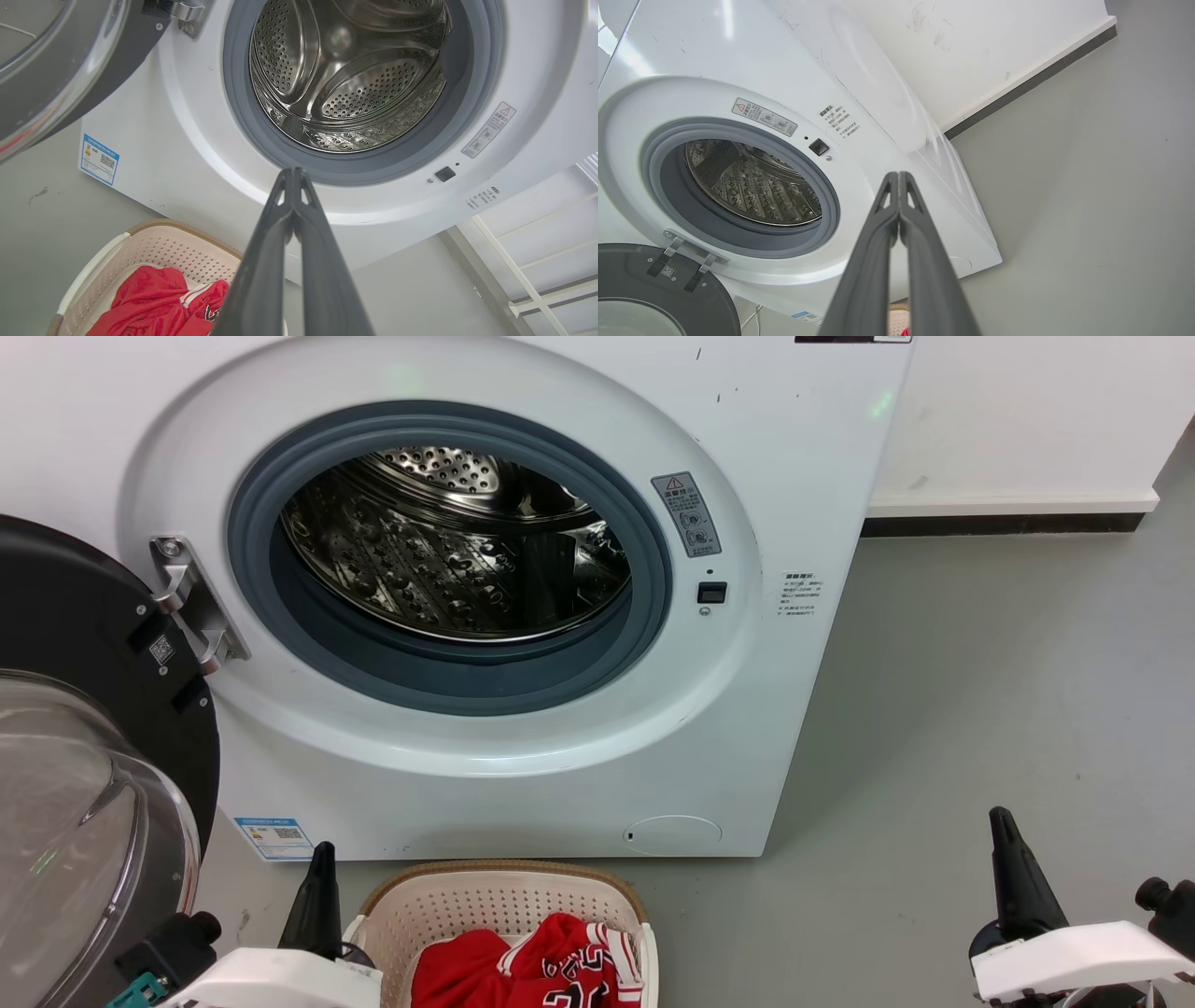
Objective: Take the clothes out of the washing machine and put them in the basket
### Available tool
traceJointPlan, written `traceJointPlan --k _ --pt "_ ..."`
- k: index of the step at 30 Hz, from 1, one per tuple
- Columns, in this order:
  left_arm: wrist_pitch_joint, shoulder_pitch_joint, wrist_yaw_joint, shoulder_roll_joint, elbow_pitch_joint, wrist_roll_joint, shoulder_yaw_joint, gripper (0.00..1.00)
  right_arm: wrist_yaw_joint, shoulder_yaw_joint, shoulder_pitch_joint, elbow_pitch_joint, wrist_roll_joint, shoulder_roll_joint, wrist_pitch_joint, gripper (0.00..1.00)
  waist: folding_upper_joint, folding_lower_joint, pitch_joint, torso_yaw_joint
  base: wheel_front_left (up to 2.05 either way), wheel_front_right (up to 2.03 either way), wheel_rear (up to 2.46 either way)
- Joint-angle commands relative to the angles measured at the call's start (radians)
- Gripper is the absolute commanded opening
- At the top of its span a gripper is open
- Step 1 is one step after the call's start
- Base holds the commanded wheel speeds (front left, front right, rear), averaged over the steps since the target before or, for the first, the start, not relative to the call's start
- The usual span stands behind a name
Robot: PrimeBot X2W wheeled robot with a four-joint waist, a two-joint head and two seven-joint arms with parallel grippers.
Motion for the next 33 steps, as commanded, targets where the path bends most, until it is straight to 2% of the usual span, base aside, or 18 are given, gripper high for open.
traceJointPlan --k 1,33 --pt "0.004 -0.029 -0.002 0.001 -0.010 -0.026 0.003 0.00 0.000 -0.003 -0.030 -0.007 0.028 -0.007 0.006 0.00 -0.0001 -0.0001 0.000 0.000 0.00 0.00 0.00" --pt "0.101 -0.082 -0.019 0.001 0.019 -0.428 0.026 0.00 0.000 -0.019 -0.077 0.029 0.446 -0.008 0.103 0.00 -0.0001 -0.0001 0.002 0.008 0.00 0.00 0.00"
